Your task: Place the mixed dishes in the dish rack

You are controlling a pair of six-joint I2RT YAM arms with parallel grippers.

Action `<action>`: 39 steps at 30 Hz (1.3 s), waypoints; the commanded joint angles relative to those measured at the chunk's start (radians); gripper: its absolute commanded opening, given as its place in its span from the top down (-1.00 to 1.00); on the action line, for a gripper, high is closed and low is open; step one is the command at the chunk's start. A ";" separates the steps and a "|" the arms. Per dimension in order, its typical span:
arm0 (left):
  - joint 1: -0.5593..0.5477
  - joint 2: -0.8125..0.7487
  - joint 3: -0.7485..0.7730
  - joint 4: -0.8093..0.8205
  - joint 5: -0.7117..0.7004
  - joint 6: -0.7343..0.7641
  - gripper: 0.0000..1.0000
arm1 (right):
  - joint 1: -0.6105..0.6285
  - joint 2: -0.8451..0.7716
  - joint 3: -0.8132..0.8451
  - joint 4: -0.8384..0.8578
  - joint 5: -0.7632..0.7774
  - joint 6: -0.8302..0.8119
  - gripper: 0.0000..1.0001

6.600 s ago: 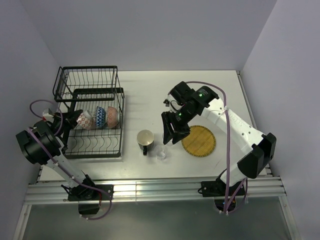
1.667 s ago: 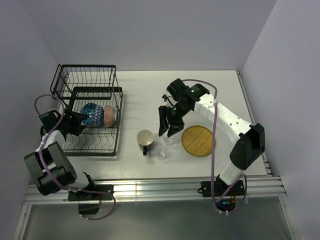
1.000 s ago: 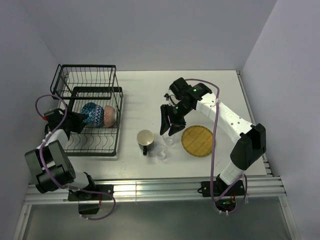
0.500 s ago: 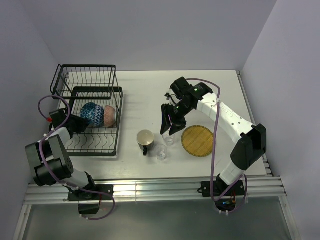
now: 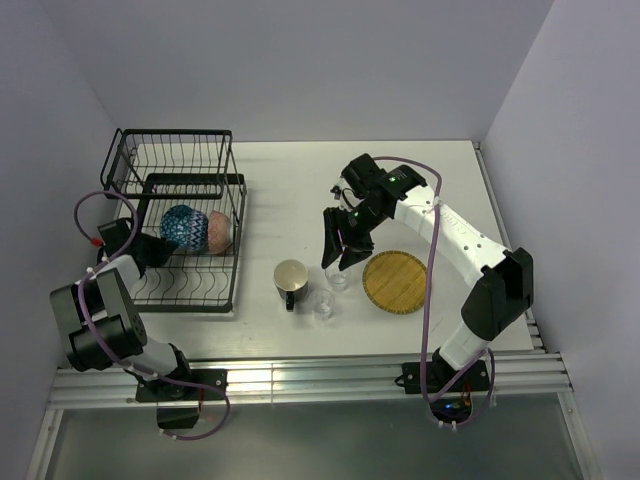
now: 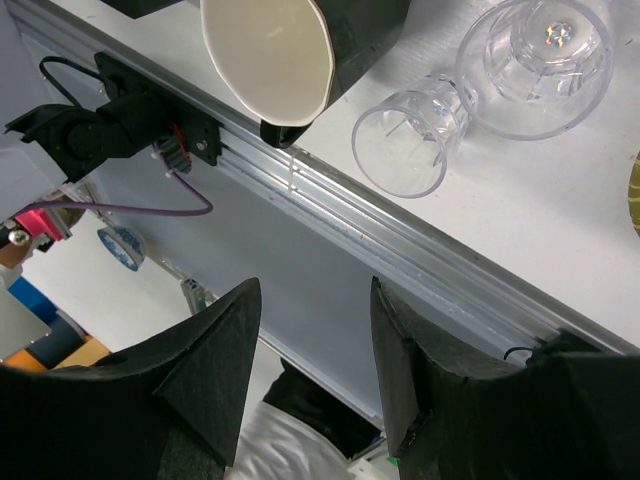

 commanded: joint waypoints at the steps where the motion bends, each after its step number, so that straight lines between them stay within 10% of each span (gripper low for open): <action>1: 0.031 -0.067 0.011 0.063 0.049 -0.028 0.99 | -0.006 -0.056 0.031 -0.009 0.010 -0.008 -0.10; 20: 0.161 -0.393 0.010 -0.294 0.103 0.128 1.00 | 0.023 -0.050 0.082 -0.001 0.028 -0.001 -0.10; 39: -0.004 -0.482 0.248 -0.693 -0.072 0.210 1.00 | 0.109 -0.002 0.159 -0.013 0.031 -0.013 -0.11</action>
